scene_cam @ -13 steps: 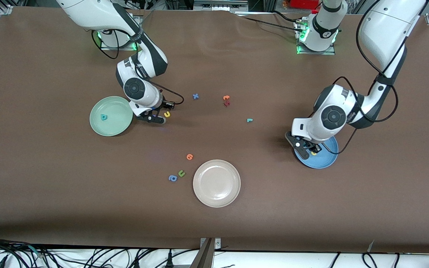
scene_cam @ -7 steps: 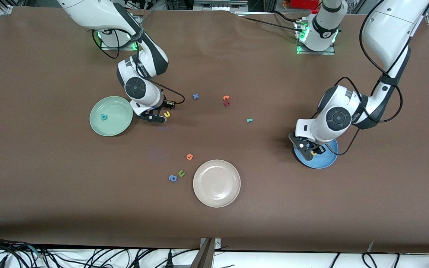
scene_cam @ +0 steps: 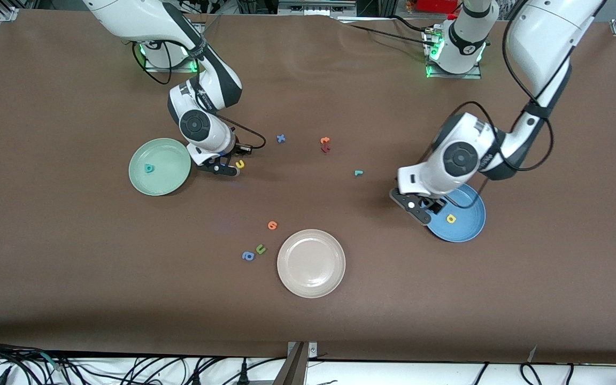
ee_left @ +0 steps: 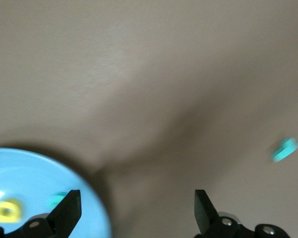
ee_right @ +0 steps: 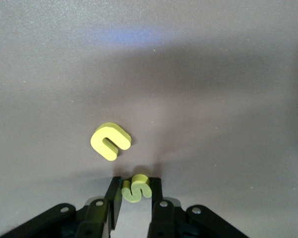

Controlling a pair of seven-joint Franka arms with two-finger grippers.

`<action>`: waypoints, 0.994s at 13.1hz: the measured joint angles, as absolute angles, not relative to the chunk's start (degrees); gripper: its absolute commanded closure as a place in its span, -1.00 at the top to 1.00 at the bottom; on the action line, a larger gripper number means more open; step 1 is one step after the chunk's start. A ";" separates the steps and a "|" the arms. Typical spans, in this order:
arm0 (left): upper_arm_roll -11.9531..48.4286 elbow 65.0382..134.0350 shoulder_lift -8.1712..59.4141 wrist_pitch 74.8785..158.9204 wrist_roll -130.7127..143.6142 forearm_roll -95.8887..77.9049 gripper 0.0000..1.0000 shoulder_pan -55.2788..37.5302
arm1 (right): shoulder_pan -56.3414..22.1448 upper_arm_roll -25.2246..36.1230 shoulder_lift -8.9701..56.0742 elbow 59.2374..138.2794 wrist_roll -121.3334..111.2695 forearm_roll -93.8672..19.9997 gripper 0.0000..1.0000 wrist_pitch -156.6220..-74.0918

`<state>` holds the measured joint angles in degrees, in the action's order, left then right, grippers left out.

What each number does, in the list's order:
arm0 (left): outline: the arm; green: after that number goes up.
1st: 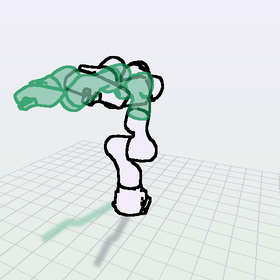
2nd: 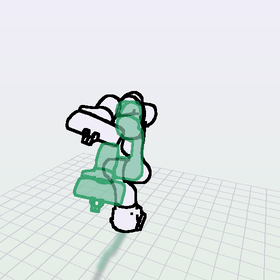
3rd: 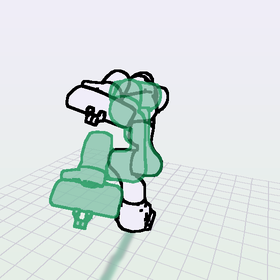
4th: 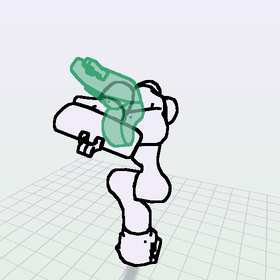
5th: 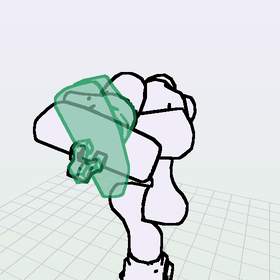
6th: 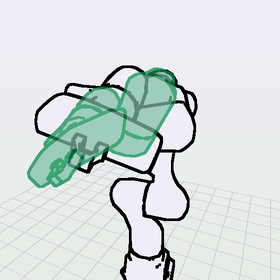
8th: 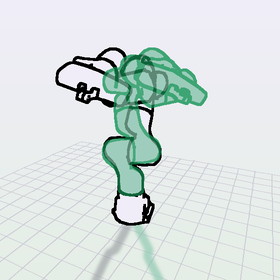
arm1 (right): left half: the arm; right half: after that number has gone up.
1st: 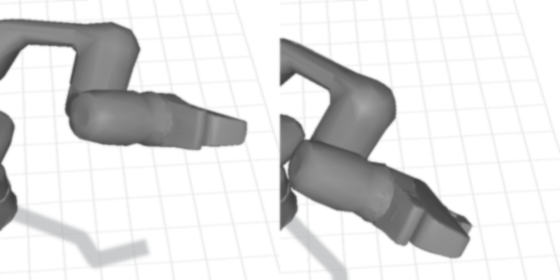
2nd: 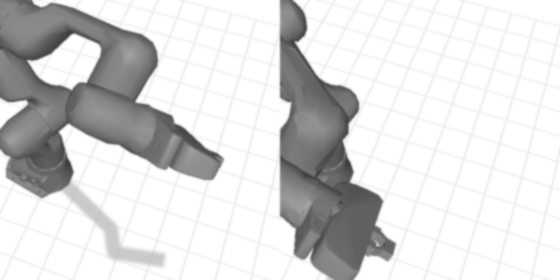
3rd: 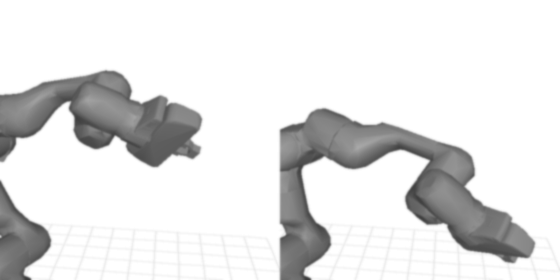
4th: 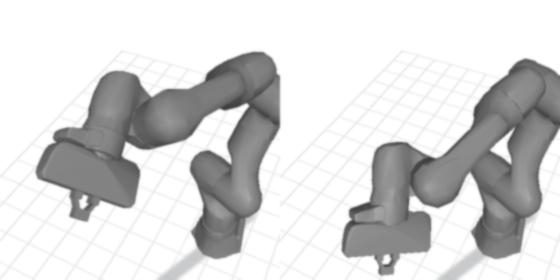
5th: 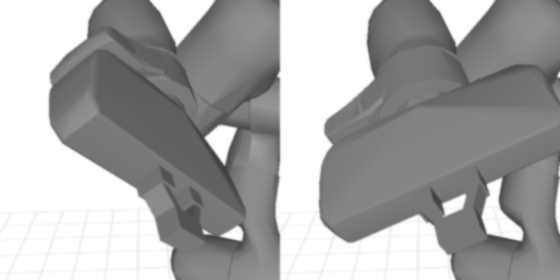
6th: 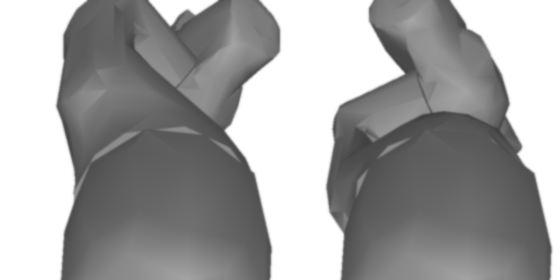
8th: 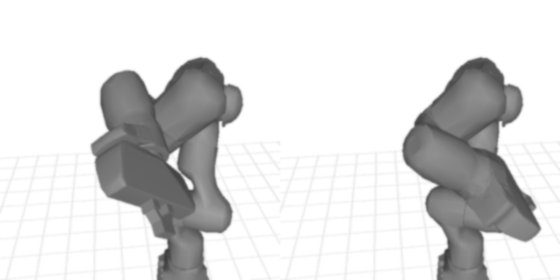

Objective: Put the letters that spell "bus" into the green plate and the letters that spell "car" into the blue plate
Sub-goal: 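Open the left gripper over blue plate while the right gripper carries s, then open the right gripper over green plate while the left gripper grasps j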

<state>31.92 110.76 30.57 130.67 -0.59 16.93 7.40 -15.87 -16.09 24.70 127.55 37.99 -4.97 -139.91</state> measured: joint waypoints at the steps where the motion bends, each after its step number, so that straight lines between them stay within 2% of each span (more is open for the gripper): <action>1: 33.07 110.90 30.65 130.50 6.50 16.85 1.00 6.30 | -15.87 -16.00 24.53 127.24 38.25 -4.97 -0.99 -138.51; 2: 33.46 111.02 30.77 130.49 13.37 16.83 1.00 4.37 | -15.88 -15.47 23.91 126.28 38.28 -4.96 -0.99 -135.39; 4: 33.60 111.19 31.55 130.49 25.75 16.85 1.00 -0.40 | -15.78 -12.71 21.42 121.30 37.86 -4.94 -0.99 -123.06; 6: 33.56 111.35 33.21 130.83 33.48 18.04 1.00 -4.44 | -15.67 -8.40 19.27 114.76 33.72 -4.92 -0.98 -110.85; 7: 33.53 111.39 34.29 131.70 36.63 19.82 0.99 -5.81 | -15.60 -5.52 18.67 112.91 29.56 -4.90 -0.99 -107.87; 8: 33.49 111.40 35.41 132.41 39.22 22.21 0.92 -6.59 | -15.51 -2.14 18.48 112.19 24.05 -4.89 -0.98 -106.68; 10: 33.39 111.42 37.38 133.73 41.64 26.20 0.62 -6.78 | -15.13 4.26 19.21 112.37 12.78 -4.84 -0.98 -106.34; 13: 33.17 111.42 38.83 134.62 42.10 29.25 0.38 -6.76 | -14.17 10.57 22.77 113.13 -0.17 -4.82 -0.98 -107.27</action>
